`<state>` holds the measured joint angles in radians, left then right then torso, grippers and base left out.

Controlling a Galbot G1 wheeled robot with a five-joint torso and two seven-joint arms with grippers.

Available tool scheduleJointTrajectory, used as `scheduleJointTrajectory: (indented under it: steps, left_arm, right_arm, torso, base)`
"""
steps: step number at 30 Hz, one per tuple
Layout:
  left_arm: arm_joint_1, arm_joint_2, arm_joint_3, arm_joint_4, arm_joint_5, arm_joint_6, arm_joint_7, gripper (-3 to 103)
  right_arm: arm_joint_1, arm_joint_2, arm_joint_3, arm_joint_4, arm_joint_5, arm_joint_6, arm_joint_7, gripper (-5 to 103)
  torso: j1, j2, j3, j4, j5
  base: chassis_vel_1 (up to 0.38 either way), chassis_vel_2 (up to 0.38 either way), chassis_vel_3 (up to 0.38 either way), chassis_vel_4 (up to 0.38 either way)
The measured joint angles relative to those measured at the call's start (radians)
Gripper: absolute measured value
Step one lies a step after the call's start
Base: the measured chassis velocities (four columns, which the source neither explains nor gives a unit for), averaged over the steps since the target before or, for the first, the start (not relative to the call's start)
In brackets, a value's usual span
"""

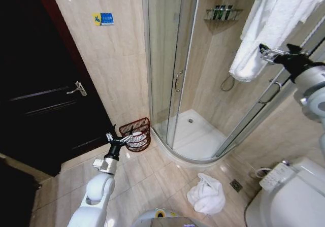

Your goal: Discard the used towel into the hamper.

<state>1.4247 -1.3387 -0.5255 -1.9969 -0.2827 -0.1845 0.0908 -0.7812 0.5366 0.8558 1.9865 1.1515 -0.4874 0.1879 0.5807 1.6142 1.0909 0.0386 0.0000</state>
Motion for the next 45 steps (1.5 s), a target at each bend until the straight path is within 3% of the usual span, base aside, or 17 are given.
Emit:
scheduleJointTrajectory:
  steps: [7,14,16,18,19,21,22,27,35,45]
  left_arm:
    - [-0.003,-0.006,0.005,-0.007,0.002,0.0,0.001,100]
    - [-0.003,-0.006,-0.001,-0.014,-0.001,0.0,0.001,100]
    - [-0.002,-0.006,-0.006,-0.015,-0.002,-0.003,0.001,100]
    - [-0.001,-0.006,-0.008,-0.015,-0.004,-0.005,0.001,100]
    - [0.0,-0.006,-0.011,-0.015,-0.005,-0.009,0.0,100]
    - [0.002,-0.006,-0.014,-0.014,-0.008,-0.015,0.0,100]
    - [0.002,-0.006,-0.014,-0.014,-0.008,-0.015,0.0,100]
    - [0.0,-0.004,-0.016,-0.005,-0.018,-0.026,-0.001,100]
    - [-0.004,-0.002,-0.017,-0.003,-0.024,-0.028,-0.001,100]
    - [-0.004,-0.001,-0.018,-0.002,-0.028,-0.031,-0.001,100]
  right_arm:
    - [0.052,-0.014,-0.04,-0.048,0.041,-0.001,-0.089,102]
    - [0.098,-0.009,-0.098,-0.099,0.032,-0.001,-0.11,82]
    - [0.108,-0.006,-0.112,-0.108,0.022,0.0,-0.117,71]
    - [0.113,-0.004,-0.117,-0.112,0.02,0.0,-0.118,71]
    - [0.119,-0.002,-0.125,-0.116,0.016,0.0,-0.119,60]
    - [0.124,-0.001,-0.131,-0.118,0.012,0.001,-0.121,54]
    - [0.124,-0.001,-0.131,-0.118,0.012,0.001,-0.121,54]
    - [0.116,-0.004,-0.127,-0.111,0.009,0.002,-0.121,33]
    - [0.069,-0.007,-0.101,-0.076,0.003,0.005,-0.121,8]
    - [0.007,-0.001,-0.082,-0.045,-0.008,0.007,-0.118,8]
  torso:
    - [0.0,0.0,0.0,-0.0001,0.0]
    - [0.0,0.0,0.0,0.0,0.0001]
    - [0.0,0.0,0.0,0.0,0.0001]
    - [0.0,0.0,0.0,0.0,0.0]
    - [0.0,0.0,0.0,0.0,0.0]
    - [0.0,0.0,0.0,0.0001,0.0001]
    - [0.0,0.0,0.0,0.0001,0.0001]
    - [0.0,0.0,0.0,0.0001,0.0]
    - [0.0,0.0,0.0,0.0,-0.0001]
    - [0.0,0.0,0.0,0.0,-0.0003]
  base:
    - [0.0,0.0,0.0,0.0]
    - [0.0,0.0,0.0,0.0]
    - [0.0,0.0,0.0,0.0]
    - [0.0,0.0,0.0,0.0]
    - [0.0,0.0,0.0,0.0]
    - [0.0,0.0,0.0,0.0]
    - [0.0,0.0,0.0,0.0]
    - [0.0,0.0,0.0,0.0]
    - [0.0,0.0,0.0,0.0]
    - [0.0,0.0,0.0,0.0]
